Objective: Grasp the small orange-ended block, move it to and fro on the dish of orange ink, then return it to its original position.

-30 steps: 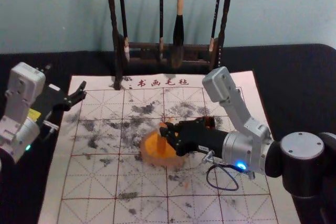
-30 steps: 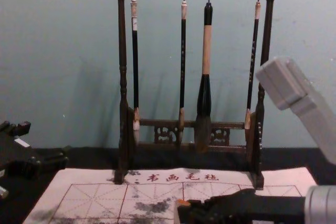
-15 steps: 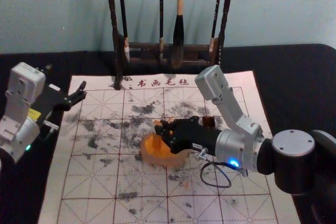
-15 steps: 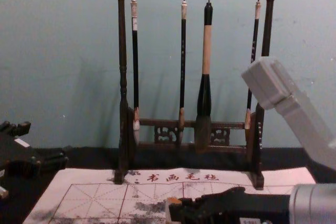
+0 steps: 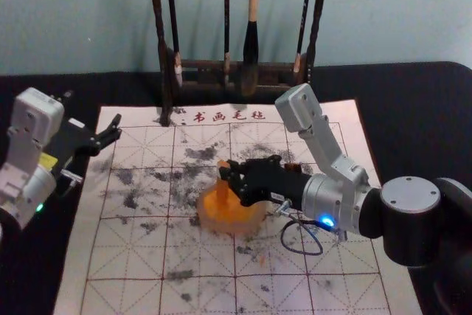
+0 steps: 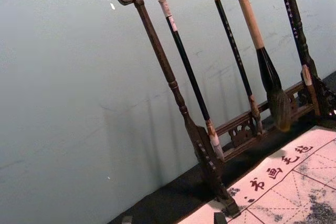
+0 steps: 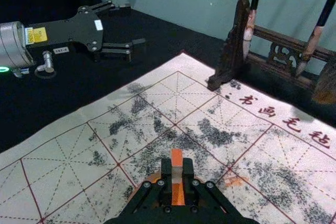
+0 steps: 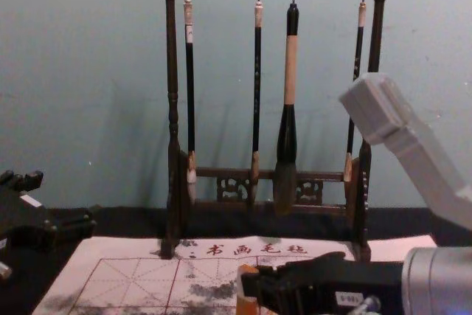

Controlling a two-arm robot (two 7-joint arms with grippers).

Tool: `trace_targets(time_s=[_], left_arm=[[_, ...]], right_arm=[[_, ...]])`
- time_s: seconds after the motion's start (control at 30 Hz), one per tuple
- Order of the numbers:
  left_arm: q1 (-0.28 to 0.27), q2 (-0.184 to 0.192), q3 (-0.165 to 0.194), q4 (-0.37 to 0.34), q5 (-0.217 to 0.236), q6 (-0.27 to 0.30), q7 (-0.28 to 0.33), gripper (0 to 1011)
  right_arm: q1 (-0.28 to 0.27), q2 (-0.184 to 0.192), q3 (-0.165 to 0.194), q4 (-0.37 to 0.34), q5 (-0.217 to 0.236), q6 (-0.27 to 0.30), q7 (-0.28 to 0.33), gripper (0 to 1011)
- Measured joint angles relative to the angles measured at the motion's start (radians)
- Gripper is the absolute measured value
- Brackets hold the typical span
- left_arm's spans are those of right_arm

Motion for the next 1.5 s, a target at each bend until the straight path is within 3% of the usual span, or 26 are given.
trace_targets(time_s=[0.93,1.2,1.5], left_arm=[[0.000,0.000,0.000,0.000,0.000,0.000,0.000,1001],[0.000,0.000,0.000,0.000,0.000,0.000,0.000,1001],[0.000,0.000,0.000,0.000,0.000,0.000,0.000,1001]], right_arm=[[-0.012,0.010,0.025,-0.018,0.007,-0.003,-0.005,108],[-0.048,0.041,0.076,-0.107,0.030,-0.026,-0.024,108],[-0.124,0.083,0.177,-0.226,0.063,-0.061,-0.086,108]])
